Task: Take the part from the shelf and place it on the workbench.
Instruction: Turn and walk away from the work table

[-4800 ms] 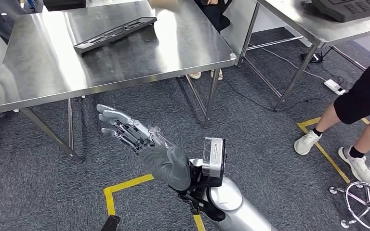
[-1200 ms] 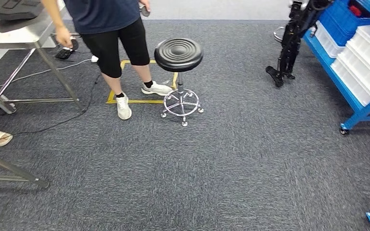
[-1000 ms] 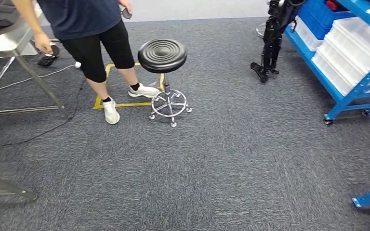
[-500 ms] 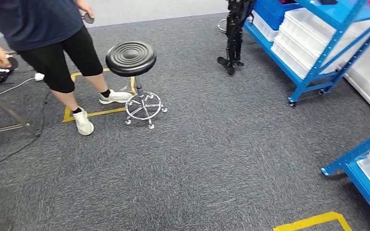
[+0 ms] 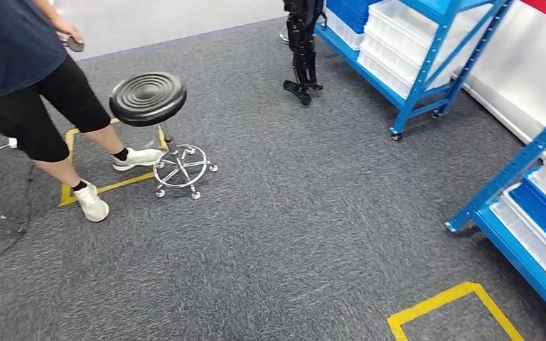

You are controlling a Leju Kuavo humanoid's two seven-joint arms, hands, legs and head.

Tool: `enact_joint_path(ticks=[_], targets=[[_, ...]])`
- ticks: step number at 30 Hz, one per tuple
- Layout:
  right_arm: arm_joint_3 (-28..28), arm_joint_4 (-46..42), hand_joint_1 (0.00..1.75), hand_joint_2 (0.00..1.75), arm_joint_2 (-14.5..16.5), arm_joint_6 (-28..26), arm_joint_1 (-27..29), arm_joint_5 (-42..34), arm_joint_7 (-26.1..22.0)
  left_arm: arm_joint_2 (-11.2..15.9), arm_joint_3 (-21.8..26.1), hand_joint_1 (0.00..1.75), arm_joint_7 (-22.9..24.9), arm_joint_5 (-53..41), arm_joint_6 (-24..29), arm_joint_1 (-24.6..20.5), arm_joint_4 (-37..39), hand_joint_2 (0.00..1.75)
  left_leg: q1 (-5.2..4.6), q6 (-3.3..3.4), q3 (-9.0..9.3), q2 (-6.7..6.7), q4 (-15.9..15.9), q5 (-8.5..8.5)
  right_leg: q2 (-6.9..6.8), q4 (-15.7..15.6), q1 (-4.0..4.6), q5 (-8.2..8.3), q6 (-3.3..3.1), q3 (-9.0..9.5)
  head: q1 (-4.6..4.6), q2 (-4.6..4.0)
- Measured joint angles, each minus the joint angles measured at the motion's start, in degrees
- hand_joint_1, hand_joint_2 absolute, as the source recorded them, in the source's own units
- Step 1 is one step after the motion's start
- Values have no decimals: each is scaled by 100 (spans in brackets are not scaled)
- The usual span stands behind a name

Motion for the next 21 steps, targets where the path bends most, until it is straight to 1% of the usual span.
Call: enact_joint_path(ticks=[1,2,3,4,5,6,7,8,9,10,11,12,13,14,15,16,17,18,19,20,21], targets=[[0,1,0,0,0,0,3,0,0,1,-1,0,1,1,0,6,0,0,2,8,-36,-7,26,69,64,2,8,3,-4,1,-1,0],[0,1,0,0,1,0,5,0,1,1,-2,0,1,1,0,10,0,0,6,17,10,-18,-118,217,129,4,13,4,-4,7,-1,0],[0,2,0,0,2,0,6,0,1,1,-3,0,1,1,0,11,0,0,16,26,136,-51,-418,425,195,7,14,5,-2,16,-2,0],[0,2,0,0,5,0,5,0,1,1,-3,0,1,1,0,12,1,0,35,33,305,-148,-798,634,257,9,13,7,3,23,-2,0],[0,1,0,0,7,0,0,0,2,1,-4,0,1,1,0,12,1,0,49,37,455,-267,-1135,775,313,19,33,9,16,22,-2,0],[0,1,0,0,9,0,-7,0,2,1,-5,0,2,1,0,12,2,0,56,44,557,-361,-1375,862,369,24,46,17,38,12,4,0],[0,1,0,0,10,0,-13,0,2,0,-5,0,6,0,1,12,2,0,53,54,604,-422,-1498,889,416,28,55,28,66,-4,9,0],[0,1,0,0,9,0,-13,0,2,-2,-6,0,10,0,1,10,2,0,29,74,607,-402,-1522,885,466,24,60,44,101,-23,13,0],[0,2,0,0,9,-1,-3,0,2,-4,-7,0,13,-1,4,9,2,0,8,107,606,-344,-1527,901,520,6,42,66,140,-55,15,0],[1,5,0,0,7,-1,9,0,2,-5,-7,0,15,-1,7,6,2,0,2,154,612,-284,-1550,927,518,13,26,74,169,-83,15,0],[2,8,0,0,7,-2,21,1,1,-6,-7,0,14,-1,10,2,2,0,-3,206,622,-220,-1576,953,429,63,24,47,184,-129,19,0],[5,11,0,0,8,-2,24,4,2,-3,-7,0,13,-1,14,2,2,0,0,252,629,-153,-1602,981,293,214,25,-39,179,-219,32,0],[10,13,0,0,11,-1,18,8,2,1,-7,0,13,1,16,6,2,0,2,286,631,-77,-1621,1001,132,486,28,-182,158,-343,47,0],[18,13,0,0,15,-1,11,12,2,6,-7,0,13,2,17,16,2,0,-9,301,626,0,-1623,1005,7,861,34,-361,136,-520,57,0],[26,13,0,0,17,0,3,14,3,9,-7,0,14,3,17,24,2,0,-18,306,615,84,-1621,1007,-40,1268,31,-528,129,-708,66,0],[33,13,0,0,18,-1,0,16,3,10,-7,0,15,3,16,30,2,0,-24,306,605,167,-1619,1007,-59,1574,26,-633,142,-840,66,0],[37,13,0,0,17,-1,2,16,3,8,-8,0,16,1,14,30,2,0,-27,305,601,243,-1618,1005,-74,1691,20,-656,177,-874,66,0],[39,13,0,0,14,-1,5,16,6,5,-10,0,17,-3,8,25,2,0,-27,298,603,311,-1617,1000,-97,1557,11,-588,227,-781,68,0],[40,13,0,0,10,-1,8,16,8,2,-15,0,18,-10,-3,21,2,0,-25,287,612,373,-1615,991,-150,1209,-1,-460,281,-578,68,0],[40,13,0,0,6,-1,6,14,10,1,-21,0,18,-20,-15,17,2,0,-28,267,629,429,-1613,978,-265,763,-10,-327,316,-331,70,0],[40,13,0,0,2,0,-1,10,13,1,-28,0,19,-31,-26,15,2,0,-42,236,643,483,-1605,955,-364,385,-9,-214,322,-115,68,0]])
